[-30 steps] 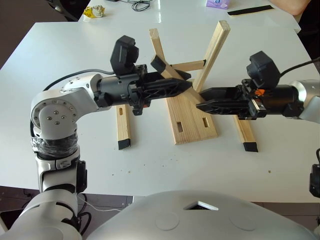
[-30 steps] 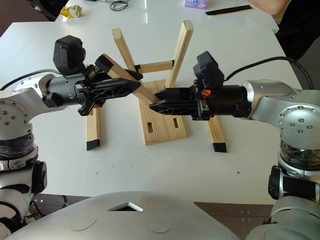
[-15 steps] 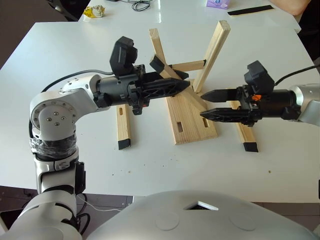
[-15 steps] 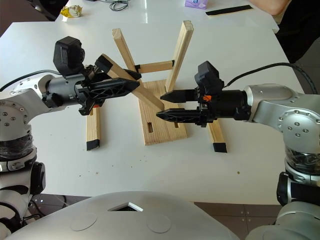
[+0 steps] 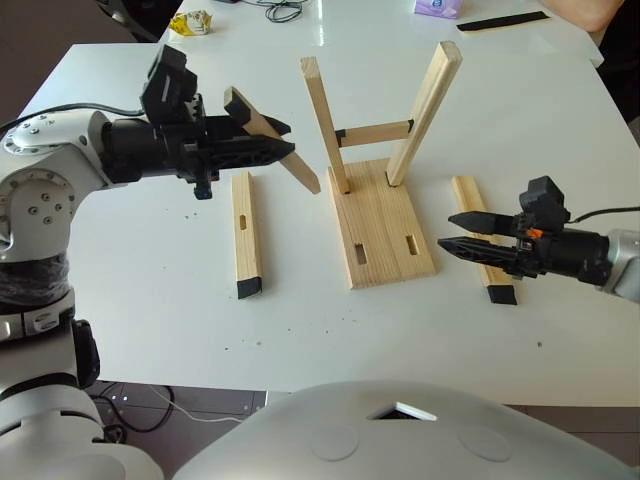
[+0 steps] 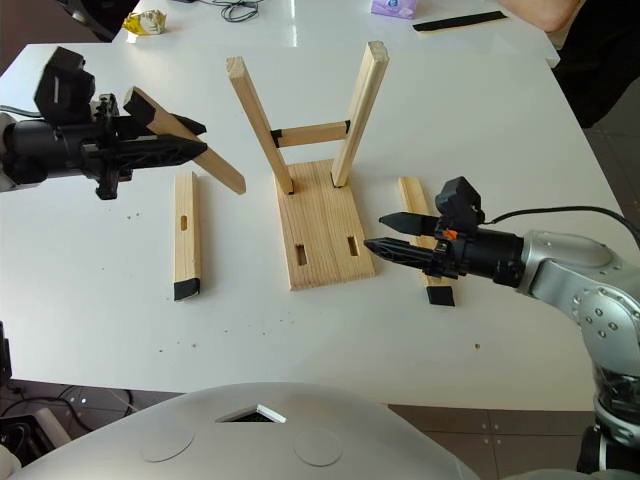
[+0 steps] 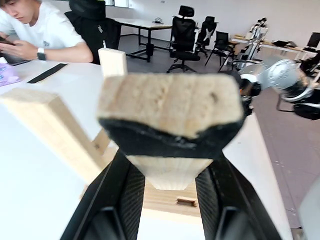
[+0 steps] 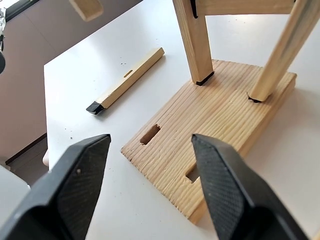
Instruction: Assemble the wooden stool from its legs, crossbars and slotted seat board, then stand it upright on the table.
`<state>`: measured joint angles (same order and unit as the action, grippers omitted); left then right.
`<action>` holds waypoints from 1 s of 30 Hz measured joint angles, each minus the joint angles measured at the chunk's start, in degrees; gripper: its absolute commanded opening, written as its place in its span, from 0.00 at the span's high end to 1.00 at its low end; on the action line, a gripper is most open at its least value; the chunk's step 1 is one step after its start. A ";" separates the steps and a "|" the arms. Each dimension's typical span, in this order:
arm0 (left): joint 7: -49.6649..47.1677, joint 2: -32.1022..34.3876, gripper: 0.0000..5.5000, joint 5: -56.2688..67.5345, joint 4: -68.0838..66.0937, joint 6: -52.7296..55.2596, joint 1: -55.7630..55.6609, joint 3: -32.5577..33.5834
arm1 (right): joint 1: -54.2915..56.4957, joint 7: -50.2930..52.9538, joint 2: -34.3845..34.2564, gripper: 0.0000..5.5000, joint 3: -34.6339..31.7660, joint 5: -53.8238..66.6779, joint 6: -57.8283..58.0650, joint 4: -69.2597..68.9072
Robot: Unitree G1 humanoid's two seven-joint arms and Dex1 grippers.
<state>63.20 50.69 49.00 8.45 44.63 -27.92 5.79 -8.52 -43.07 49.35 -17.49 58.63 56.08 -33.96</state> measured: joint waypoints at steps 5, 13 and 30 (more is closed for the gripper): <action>5.08 1.85 0.76 -13.04 -4.13 -16.08 2.36 -2.39 | -4.88 2.72 -2.15 0.46 -3.10 0.05 -0.33 -2.92; 16.52 0.86 0.76 -22.95 -18.35 -44.20 7.66 -2.44 | -9.68 5.84 -4.20 0.46 -7.22 0.22 -1.66 -6.11; 21.26 -0.94 0.76 -25.52 -26.80 -46.81 13.23 -0.78 | -12.31 11.24 -7.78 0.46 -5.79 0.08 -3.83 -8.53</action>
<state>84.46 49.75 23.49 -18.35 -2.18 -14.68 5.01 -20.83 -31.83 41.57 -23.27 58.71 52.25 -42.49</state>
